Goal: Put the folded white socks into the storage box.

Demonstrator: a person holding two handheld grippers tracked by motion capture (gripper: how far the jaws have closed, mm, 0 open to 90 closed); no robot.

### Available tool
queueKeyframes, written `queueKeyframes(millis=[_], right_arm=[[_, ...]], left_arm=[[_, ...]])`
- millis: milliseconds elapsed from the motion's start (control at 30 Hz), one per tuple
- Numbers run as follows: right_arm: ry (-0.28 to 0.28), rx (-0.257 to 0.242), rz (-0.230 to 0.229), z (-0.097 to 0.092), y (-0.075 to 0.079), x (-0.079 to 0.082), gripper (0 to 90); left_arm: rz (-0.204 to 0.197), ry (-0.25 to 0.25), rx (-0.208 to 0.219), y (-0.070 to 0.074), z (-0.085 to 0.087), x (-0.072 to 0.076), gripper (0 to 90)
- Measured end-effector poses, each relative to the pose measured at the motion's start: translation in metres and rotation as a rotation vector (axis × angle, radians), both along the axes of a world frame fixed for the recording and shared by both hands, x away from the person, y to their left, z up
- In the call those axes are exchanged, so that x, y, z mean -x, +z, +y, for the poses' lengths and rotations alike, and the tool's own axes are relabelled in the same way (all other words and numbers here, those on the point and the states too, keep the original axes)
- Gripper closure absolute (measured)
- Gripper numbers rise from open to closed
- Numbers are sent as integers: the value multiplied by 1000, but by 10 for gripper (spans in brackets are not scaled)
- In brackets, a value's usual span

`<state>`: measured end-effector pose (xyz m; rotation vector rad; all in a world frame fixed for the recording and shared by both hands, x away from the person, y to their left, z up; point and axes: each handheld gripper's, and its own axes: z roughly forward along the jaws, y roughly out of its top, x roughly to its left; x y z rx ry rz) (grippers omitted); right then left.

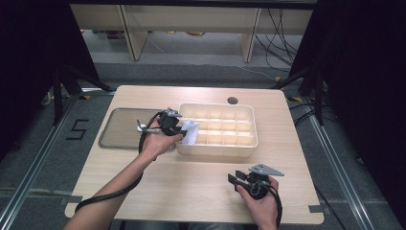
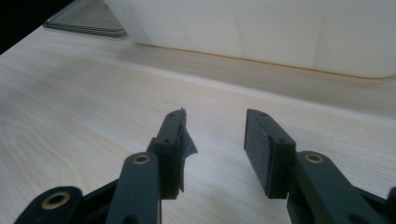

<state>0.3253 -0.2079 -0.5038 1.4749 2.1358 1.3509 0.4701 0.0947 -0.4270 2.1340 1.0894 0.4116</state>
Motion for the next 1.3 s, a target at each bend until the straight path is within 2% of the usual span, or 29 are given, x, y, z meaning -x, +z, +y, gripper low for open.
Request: queueKeyframes(millis=[33,67,133,167,300,367,433,467,567,633,700,733,767,800,833,933,1100,1133,1167,1300], right_arm=[[4,-2,0,0,0,0,595],[5,5,-8,0,0,0,595],[0,8,3,0,1,1,595],[-2,11,-3,-1,1,0,595],[2,-2,0,0,0,0,595],[-1,7,-5,0,0,0,596],[1,6,-5,0,1,0,596],[0,22,-10,-1,0,0,596],[-1,17,-16,0,0,-1,598],[-2,22,-9,0,0,0,598],[9,-1,-9,1,0,0,598],[0,23,-10,0,1,0,598],[3,13,3,1,1,1,598],[7,3,5,2,1,1,598],[9,0,0,2,0,0,598],[3,11,7,1,1,1,599],[9,2,3,2,0,0,599],[-16,-19,49,4,2,4,599],[8,6,6,1,0,1,599],[9,14,-1,1,0,0,600]], left_arm=[[5,-4,-12,0,0,-1,706],[16,0,1,-1,-2,-2,709],[23,4,-17,-2,-4,-3,715],[36,-8,-34,-2,-4,-4,718],[83,-17,-47,-6,-7,-5,730],[119,-28,-61,-7,-7,-6,736],[131,-25,-54,-8,-7,-7,739],[137,-23,-50,-8,-6,-8,740],[137,-18,-50,-8,-6,-9,741],[159,-29,-63,-6,-6,-10,742],[158,-23,-66,-7,-7,-10,744],[171,-25,-68,-7,-7,-11,746],[171,-24,-71,-8,-7,-12,748],[192,-28,-81,-7,-7,-13,750],[192,-25,-86,-7,-7,-13,752],[216,-33,-103,-8,-8,-15,757],[230,-37,-124,-7,-10,-15,762],[237,-38,-122,-8,-10,-16,763],[238,-36,-127,-8,-10,-15,764],[254,-39,-136,-11,-10,-16,768]])
